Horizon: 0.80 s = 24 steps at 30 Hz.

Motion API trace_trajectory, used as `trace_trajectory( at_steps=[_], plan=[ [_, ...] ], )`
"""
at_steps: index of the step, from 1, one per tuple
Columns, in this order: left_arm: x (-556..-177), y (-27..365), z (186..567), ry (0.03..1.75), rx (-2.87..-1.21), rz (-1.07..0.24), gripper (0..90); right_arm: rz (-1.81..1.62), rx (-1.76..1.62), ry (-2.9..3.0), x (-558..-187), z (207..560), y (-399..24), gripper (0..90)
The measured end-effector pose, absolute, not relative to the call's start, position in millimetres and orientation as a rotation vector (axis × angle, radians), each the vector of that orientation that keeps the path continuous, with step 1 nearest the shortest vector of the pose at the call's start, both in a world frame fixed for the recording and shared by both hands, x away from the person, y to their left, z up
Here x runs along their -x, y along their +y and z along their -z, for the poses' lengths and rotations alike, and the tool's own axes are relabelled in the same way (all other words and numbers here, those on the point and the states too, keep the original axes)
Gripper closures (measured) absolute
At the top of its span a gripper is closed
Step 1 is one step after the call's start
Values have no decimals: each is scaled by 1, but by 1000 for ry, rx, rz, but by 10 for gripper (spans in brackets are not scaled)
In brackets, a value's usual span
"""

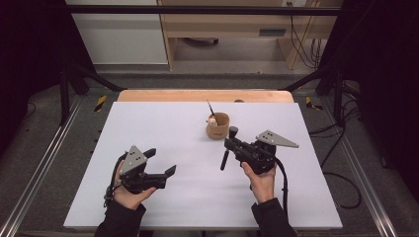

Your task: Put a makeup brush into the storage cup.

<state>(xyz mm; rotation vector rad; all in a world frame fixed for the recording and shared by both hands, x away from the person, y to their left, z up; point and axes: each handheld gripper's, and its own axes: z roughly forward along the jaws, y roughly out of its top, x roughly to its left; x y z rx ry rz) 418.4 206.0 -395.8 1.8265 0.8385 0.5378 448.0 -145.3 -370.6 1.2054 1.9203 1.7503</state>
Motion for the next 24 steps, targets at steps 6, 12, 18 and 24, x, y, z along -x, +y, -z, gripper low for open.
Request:
trace_trajectory(
  at_steps=[6, 12, 18, 24],
  plan=[
    [-417, 218, 402, 845, -1820, -536, 93, -1735, -1197, 1913, -449, 368, -149, 774],
    [-415, 228, 406, 854, -1821, -542, 77, -1718, -1179, 1902, -452, 364, -150, 774],
    [-414, 237, 411, 870, -1827, -562, 74, -1705, -1172, 1897, -457, 361, -150, 774],
    [-413, 246, 413, 885, -1813, -572, 73, -1685, -1159, 1895, -465, 359, -149, 774]
  ],
)
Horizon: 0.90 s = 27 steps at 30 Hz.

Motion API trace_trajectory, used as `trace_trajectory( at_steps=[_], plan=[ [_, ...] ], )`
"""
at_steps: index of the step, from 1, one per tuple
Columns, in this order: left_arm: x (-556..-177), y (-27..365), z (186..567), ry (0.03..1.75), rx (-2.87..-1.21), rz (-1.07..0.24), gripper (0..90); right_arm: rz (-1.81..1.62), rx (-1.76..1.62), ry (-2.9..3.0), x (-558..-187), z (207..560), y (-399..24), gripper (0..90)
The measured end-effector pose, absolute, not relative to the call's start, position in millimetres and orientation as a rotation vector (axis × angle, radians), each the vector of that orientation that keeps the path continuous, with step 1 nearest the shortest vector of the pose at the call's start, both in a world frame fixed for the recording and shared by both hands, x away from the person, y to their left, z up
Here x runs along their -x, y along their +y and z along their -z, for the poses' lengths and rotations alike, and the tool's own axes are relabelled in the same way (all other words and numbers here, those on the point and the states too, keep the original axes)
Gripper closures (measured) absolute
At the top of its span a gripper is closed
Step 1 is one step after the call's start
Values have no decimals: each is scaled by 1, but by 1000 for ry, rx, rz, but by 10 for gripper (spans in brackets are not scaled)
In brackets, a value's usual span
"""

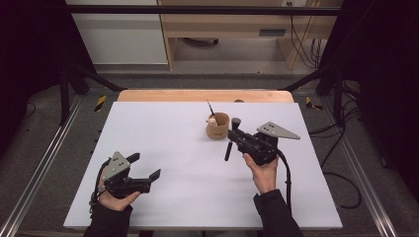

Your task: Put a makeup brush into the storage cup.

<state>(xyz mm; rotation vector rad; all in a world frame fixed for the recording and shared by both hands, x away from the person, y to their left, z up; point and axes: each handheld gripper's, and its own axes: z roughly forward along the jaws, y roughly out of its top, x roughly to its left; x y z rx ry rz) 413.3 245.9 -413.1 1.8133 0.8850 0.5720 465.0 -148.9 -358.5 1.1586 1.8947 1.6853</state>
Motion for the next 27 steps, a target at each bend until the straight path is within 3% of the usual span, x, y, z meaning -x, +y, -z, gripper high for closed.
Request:
trace_trajectory(
  at_steps=[27],
  plan=[
    [-416, 253, 418, 900, -1818, -582, 55, -1574, -1140, 1844, -512, 343, -137, 774]
  ],
)
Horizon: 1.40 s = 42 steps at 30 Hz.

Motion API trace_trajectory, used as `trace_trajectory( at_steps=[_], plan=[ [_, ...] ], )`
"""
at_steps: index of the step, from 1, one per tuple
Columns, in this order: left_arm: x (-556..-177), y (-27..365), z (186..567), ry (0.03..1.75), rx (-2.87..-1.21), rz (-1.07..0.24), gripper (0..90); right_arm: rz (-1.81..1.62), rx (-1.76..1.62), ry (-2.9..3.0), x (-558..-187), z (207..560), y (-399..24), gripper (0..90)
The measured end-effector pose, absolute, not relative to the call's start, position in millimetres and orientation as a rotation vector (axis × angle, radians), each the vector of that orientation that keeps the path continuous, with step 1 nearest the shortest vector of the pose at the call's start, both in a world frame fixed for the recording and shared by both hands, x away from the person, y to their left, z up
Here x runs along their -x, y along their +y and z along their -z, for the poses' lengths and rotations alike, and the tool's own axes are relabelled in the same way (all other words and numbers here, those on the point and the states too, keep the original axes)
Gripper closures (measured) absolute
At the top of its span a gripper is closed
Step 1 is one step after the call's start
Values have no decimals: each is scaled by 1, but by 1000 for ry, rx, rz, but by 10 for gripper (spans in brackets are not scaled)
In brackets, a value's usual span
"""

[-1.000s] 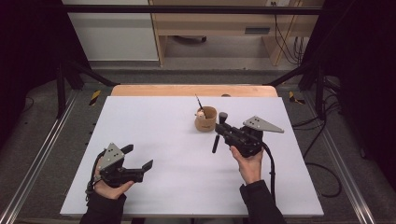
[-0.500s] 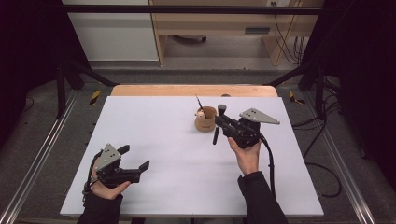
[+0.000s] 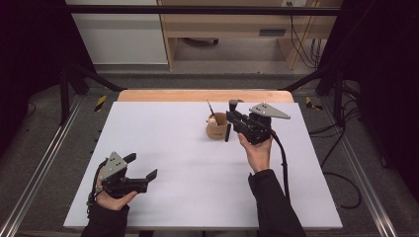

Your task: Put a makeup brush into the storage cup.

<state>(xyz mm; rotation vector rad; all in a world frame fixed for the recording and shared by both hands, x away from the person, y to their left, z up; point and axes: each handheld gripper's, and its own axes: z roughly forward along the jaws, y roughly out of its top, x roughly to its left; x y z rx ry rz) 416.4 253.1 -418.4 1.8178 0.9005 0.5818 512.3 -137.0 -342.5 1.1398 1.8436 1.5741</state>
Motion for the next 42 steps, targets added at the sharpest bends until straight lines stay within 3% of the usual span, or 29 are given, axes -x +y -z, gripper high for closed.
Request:
trace_trajectory(
  at_steps=[42],
  plan=[
    [-417, 254, 419, 895, -1811, -588, 55, -1455, -1176, 1746, -584, 345, -121, 774]
  ],
)
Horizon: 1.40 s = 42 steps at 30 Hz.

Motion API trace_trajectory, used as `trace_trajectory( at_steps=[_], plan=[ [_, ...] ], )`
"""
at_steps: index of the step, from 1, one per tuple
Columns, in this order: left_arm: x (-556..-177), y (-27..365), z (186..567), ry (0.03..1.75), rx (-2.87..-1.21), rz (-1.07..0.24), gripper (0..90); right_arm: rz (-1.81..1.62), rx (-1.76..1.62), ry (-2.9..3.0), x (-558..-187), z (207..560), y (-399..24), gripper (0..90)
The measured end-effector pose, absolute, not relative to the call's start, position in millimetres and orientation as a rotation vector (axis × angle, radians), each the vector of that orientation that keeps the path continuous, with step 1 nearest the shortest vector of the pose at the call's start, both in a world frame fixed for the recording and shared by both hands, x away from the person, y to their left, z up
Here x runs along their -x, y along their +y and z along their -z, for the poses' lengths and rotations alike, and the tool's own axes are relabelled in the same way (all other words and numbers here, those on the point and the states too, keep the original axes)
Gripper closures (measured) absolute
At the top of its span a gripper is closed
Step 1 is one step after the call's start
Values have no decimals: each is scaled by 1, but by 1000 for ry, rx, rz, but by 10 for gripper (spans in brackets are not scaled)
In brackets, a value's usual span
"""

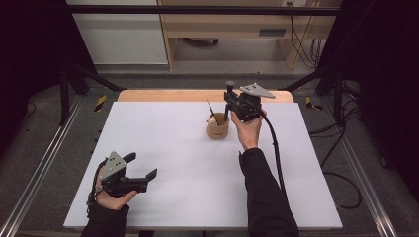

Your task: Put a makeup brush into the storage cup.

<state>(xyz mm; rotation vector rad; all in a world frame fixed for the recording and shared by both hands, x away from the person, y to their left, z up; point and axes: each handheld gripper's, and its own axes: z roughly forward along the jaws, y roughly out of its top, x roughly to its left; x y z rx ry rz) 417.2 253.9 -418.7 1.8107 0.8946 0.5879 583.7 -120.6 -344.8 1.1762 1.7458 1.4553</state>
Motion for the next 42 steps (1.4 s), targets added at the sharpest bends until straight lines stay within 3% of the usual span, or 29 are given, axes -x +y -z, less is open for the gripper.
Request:
trace_trajectory(
  at_steps=[42],
  plan=[
    [-417, 253, 418, 891, -1812, -596, 57, -1310, -1270, 1856, -617, 396, -100, 773]
  ],
)
